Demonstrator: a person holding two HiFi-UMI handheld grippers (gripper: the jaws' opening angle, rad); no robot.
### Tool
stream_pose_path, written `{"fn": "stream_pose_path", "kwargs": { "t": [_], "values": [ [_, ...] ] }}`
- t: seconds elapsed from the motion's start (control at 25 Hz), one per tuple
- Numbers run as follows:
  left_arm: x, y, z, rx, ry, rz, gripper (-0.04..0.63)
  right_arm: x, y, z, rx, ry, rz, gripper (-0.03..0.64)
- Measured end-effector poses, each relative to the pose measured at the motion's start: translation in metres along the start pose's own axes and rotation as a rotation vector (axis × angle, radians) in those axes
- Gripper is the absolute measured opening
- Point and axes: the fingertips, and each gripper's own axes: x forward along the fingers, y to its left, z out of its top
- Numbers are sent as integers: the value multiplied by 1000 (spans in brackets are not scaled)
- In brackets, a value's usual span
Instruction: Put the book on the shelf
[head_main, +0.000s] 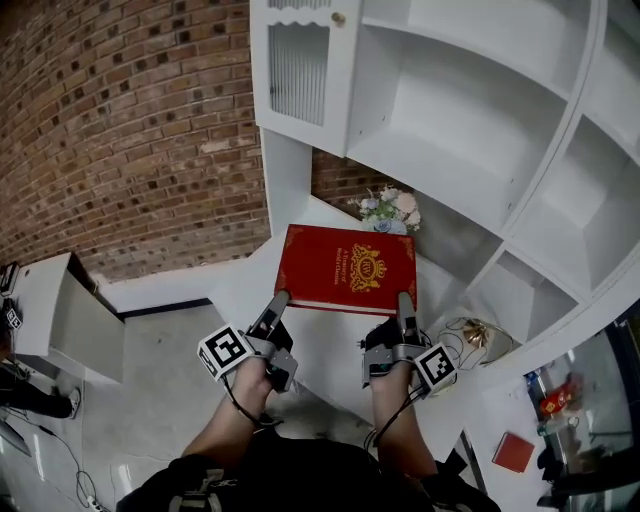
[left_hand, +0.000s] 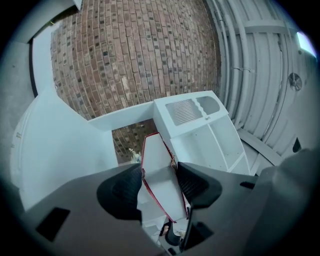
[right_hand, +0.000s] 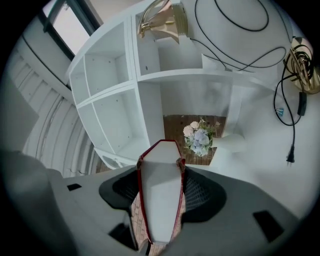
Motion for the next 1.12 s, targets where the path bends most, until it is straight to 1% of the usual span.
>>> {"fn": "stream_pose_path", "kwargs": {
  "t": [0.16, 0.32, 0.44, 0.6, 0.8, 0.96, 1.08, 1.12],
  "values": [
    [35, 11, 15, -6, 68, -33, 236, 19, -5, 3, -23, -64, -5, 262],
    [79, 11, 30, -29, 162, -111, 236, 37, -8, 10, -50, -162, -13, 264],
    [109, 17, 42, -8, 240, -112, 236, 49, -6, 13, -65, -238, -22, 264],
    [145, 20, 50, -21, 326, -147, 236, 59, -6, 18, -93, -335, -39, 264],
    [172, 22, 45, -22, 424, -176, 236, 57, -10, 23, -95, -434, -47, 264],
    [185, 12, 31, -23, 478, -214, 236, 45, -6, 34, -116, -498, -44, 264],
    [189, -10, 13, -109, 500, -303, 236, 33, -3, 44, -127, -535, -45, 265],
    [189, -14, 7, -124, 507, -313, 236, 28, -2, 46, -129, -544, -46, 265]
  ]
}}
